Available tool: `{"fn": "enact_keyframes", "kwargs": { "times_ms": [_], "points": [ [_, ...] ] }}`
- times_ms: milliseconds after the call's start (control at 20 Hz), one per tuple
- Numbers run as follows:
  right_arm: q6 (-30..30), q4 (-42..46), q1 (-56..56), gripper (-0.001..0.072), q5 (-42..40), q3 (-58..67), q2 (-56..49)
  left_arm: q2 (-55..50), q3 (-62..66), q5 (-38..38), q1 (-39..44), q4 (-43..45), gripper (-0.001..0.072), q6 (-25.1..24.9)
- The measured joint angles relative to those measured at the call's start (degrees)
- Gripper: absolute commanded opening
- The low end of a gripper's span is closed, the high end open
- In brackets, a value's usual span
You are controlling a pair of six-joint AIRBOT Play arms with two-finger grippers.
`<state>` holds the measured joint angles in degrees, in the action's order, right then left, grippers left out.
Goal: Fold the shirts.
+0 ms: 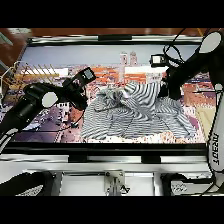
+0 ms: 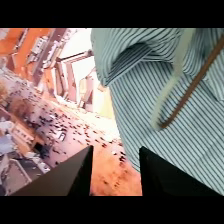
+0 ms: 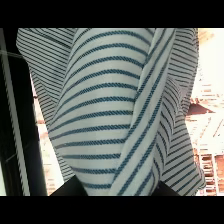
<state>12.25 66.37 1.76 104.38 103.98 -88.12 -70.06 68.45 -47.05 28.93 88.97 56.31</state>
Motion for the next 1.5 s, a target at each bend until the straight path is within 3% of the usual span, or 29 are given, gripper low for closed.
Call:
{"fn": "enact_keyframes", "kwargs": {
  "times_ms": [300, 550, 700, 750, 850, 900, 950, 1150, 1300, 1500],
  "points": [
    [1.09, -0.66, 0.04, 0.0063, 0.02, 0.0, 3.96, 0.0, 5.14, 0.96, -4.28, 2.56, 0.0413, 0.5],
    [3.65, -1.25, 0.04, 0.0063, -2.32, 0.0, 9.66, 0.85, 11.69, -2.89, -12.26, 2.89, 0.0427, 10.12],
    [6.82, -1.29, 0.02, 0.0062, -5.49, 0.0, 12.98, 3.41, 10.78, -7.54, -19.45, -1.88, 0.043, 15.89],
    [7.89, -1.29, 0.02, 0.0062, -6.49, 0.0, 13.81, 4.81, 8.94, -7.82, -21.46, -4.83, 0.0507, 16.87],
    [10.01, -1.4, 0.02, 0.0061, -8.13, 0.0, 14.95, 8.33, 2.47, -7.48, -24.02, -12.26, 0.0567, 18.08],
    [11.04, -1.44, 0.02, 0.0062, -8.63, 0.0, 15.3, 10.01, -1.9, -6.6, -24.06, -16.0, 0.0637, 18.36],
    [12.07, -1.68, 0.0, 0.0061, -9.05, 0.0, 15.56, 11.32, -6.03, -5.05, -23.1, -20.17, 0.068, 18.58],
    [15.43, -2.95, 0.0, 0.0061, -9.97, 0.0, 16.04, 11.39, -18.95, 8.7, -10.51, -34.14, 0.0682, 19.34],
    [16.94, -3.34, 0.0, 0.0062, -10.19, 0.0, 16.37, 6.93, -21.18, 22.12, 0.24, -40.35, 0.0681, 21.16],
    [18.14, -3.34, 0.0, 0.0062, -9.84, 0.0, 16.61, 1.16, -18.67, 31.17, 7.69, -43.82, 0.0677, 22.99]
  ]
}}
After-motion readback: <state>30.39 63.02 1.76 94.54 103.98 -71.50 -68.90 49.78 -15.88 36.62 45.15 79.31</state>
